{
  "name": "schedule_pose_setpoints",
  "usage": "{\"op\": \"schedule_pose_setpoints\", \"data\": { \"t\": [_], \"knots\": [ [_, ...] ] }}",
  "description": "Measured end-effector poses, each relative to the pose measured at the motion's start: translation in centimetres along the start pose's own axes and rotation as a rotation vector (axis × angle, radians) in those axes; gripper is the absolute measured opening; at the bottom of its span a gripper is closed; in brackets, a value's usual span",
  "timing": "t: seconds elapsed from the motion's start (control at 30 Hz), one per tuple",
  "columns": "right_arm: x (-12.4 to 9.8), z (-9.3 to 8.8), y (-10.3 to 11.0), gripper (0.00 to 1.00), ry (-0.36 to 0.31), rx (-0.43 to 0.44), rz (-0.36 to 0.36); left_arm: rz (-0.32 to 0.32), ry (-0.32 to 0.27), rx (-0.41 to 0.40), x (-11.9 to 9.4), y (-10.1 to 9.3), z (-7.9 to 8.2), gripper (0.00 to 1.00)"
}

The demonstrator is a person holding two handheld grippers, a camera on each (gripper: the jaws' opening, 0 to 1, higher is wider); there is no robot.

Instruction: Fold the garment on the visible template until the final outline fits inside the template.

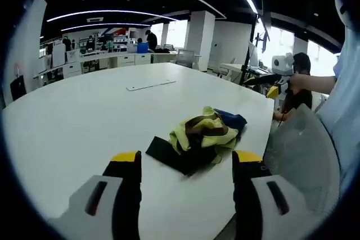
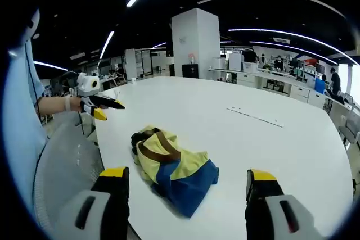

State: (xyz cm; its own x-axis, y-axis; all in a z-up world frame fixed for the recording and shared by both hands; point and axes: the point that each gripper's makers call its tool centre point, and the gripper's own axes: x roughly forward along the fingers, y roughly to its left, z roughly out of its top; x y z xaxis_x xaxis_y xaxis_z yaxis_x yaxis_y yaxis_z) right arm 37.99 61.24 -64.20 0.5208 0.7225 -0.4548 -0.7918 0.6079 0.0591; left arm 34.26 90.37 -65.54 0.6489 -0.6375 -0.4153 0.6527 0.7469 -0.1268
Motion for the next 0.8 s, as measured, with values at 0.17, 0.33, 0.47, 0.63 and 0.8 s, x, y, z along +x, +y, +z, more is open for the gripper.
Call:
{"op": "schedule_pose_setpoints", "data": {
  "t": [0.17, 0.33, 0.47, 0.63, 0.8],
  "knots": [
    [0.3, -0.3, 0.0, 0.85, 0.008, 0.004, 0.004, -0.013, 0.003, 0.004, 0.3, -0.2, -0.1, 0.6],
    [0.5, -0.4, -0.3, 0.86, 0.0, 0.002, 0.001, -0.018, 0.033, 0.03, 0.9, -0.5, -0.6, 0.59],
    [1.0, -0.9, -0.1, 0.76, 0.021, 0.008, 0.022, -0.028, 0.046, 0.045, 1.5, -0.5, -0.8, 0.57],
    [1.7, -1.3, 0.0, 0.71, 0.036, 0.008, 0.032, -0.047, 0.044, 0.04, 2.6, -0.7, -0.8, 0.54],
    [1.9, -1.0, -0.3, 0.7, 0.017, 0.014, 0.029, -0.05, 0.06, 0.043, 3.3, -0.4, -1.3, 0.54]
  ]
}}
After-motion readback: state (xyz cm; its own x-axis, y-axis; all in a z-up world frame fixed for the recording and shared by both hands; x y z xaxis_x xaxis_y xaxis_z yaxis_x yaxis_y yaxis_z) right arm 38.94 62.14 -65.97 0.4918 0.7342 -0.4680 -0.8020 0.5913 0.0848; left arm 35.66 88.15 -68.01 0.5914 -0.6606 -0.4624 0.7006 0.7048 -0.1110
